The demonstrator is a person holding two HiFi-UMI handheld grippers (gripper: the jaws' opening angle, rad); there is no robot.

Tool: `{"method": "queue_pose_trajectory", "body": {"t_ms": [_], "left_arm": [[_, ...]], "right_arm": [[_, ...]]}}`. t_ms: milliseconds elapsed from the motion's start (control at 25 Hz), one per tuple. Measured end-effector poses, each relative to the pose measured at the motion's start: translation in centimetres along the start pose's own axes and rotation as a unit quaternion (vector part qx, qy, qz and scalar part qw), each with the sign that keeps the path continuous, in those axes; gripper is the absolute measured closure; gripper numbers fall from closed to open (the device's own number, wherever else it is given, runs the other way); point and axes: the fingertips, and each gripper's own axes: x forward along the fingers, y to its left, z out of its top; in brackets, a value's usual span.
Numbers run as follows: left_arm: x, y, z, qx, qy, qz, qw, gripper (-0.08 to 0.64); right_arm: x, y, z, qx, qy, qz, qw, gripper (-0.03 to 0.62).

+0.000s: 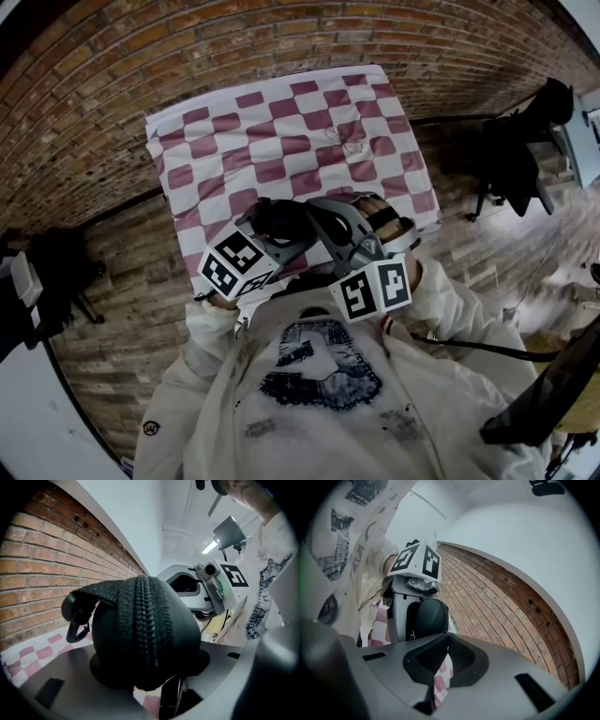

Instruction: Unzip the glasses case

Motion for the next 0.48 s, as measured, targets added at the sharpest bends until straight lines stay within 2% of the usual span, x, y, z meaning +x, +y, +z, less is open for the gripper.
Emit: {"method": "queue_pose_trajectory", "body": {"t_ms": [480], "left_arm": [[0.16,-0.21,-0.34,0.009,0.018,-0.003,0.9998,0.301]], "right_arm": [[-0.24,-0.04,0.70,-0.012,-0.003,-0.002,1.000,0.578]]}}
